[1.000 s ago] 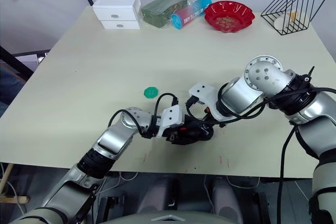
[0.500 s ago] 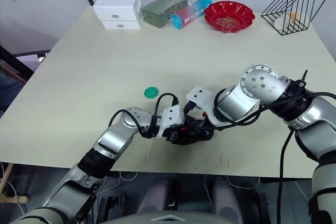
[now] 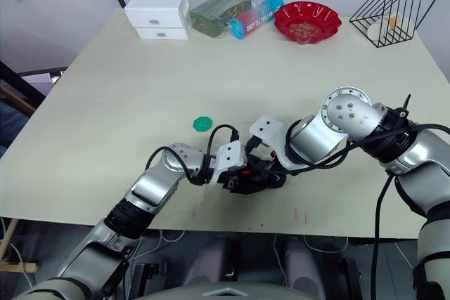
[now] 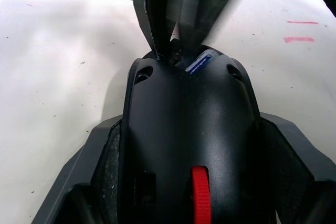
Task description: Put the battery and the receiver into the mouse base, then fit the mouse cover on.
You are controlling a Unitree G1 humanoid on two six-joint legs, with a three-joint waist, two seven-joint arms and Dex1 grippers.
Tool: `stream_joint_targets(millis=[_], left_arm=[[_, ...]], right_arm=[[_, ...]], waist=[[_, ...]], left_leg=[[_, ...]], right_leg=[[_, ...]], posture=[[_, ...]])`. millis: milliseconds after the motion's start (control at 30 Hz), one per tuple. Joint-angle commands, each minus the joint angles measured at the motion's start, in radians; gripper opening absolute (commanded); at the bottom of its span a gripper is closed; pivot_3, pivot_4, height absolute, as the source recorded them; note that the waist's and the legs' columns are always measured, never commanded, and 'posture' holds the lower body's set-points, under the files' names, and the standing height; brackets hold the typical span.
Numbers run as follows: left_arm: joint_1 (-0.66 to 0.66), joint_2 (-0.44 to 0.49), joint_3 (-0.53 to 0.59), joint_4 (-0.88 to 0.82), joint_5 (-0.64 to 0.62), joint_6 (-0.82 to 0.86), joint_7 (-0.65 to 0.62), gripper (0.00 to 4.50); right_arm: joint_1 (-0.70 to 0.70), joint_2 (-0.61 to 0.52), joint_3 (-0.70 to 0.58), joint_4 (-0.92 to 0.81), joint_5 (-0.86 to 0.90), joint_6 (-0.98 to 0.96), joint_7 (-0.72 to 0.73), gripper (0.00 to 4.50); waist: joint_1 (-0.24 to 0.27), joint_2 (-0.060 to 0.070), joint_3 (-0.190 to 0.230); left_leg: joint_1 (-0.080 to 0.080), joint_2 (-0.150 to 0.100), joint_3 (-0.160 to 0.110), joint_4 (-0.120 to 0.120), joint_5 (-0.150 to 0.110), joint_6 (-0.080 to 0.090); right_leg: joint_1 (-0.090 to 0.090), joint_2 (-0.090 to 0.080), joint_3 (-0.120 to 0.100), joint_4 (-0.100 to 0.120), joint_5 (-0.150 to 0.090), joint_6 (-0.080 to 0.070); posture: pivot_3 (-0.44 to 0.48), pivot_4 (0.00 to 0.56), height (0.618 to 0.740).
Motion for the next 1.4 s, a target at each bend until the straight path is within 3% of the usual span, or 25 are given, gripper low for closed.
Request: stream_joint_targets(millis=[33,467,733,1000,1100,1233,1400], left_arm=[[0.018,-0.011,-0.055,0.03,0.024,0.015,-0.004,2.98],[0.018,-0.015,-0.053,0.039,0.029,0.008,-0.002,2.98],[0.019,-0.004,-0.043,0.027,0.024,0.02,-0.009,2.98],[0.022,0.013,-0.035,0.005,0.019,0.038,-0.014,2.98],[0.014,0.011,-0.027,-0.003,0.006,0.061,-0.015,2.98],[0.01,0.025,-0.027,-0.013,0.005,0.066,-0.022,2.98],[0.003,0.026,-0.027,-0.01,0.001,0.069,-0.025,2.98]], right_arm=[[0.001,-0.001,-0.002,0.003,-0.017,0.004,0.004,1.16],[-0.025,-0.065,-0.042,-0.011,0.015,0.001,0.054,1.16],[0.004,-0.212,-0.175,-0.122,-0.01,-0.003,0.212,1.16],[0.239,-0.285,-0.421,-0.275,-0.217,-0.09,0.397,1.16],[0.468,-0.282,-0.589,-0.386,-0.336,-0.238,0.524,1.16],[0.725,-0.261,-0.731,-0.514,-0.621,-0.455,0.764,0.03],[0.931,-0.202,-0.748,-0.585,-0.909,-0.682,0.977,0.03]], waist=[[0.0,0.0,0.0],[0.001,0.0,0.0],[0.001,0.001,0.0],[-0.001,0.0,0.001],[0.005,-0.003,0.0],[-0.001,-0.002,0.0],[-0.002,-0.003,0.0]], left_leg=[[0.0,0.0,0.0,0.0,0.0,0.0],[-0.001,0.0,0.0,0.0,0.0,0.0],[-0.001,0.0,-0.001,-0.001,0.0,0.0],[-0.002,0.0,-0.001,-0.002,0.0,0.0],[-0.001,0.0,-0.003,-0.002,0.0,0.0],[-0.002,-0.001,-0.001,-0.003,0.0,0.0],[0.0,-0.001,-0.001,-0.002,0.0,0.0]], right_leg=[[0.0,0.0,0.0,0.0,0.0,0.0],[0.0,-0.001,-0.001,0.0,0.0,0.0],[0.0,-0.001,-0.001,-0.001,0.0,0.0],[-0.001,-0.001,-0.002,-0.002,0.0,0.0],[0.001,0.0,-0.004,-0.003,0.0,0.0],[0.0,0.0,-0.001,-0.004,0.0,0.001],[0.001,0.003,-0.001,-0.002,0.0,0.001]], posture=[[0.0,0.15,0.74],[0.0,0.15,0.74],[0.0,0.15,0.74],[0.0,0.15,0.74],[0.0,0.15,0.74],[0.0,0.15,0.74],[0.0,0.15,0.74]])
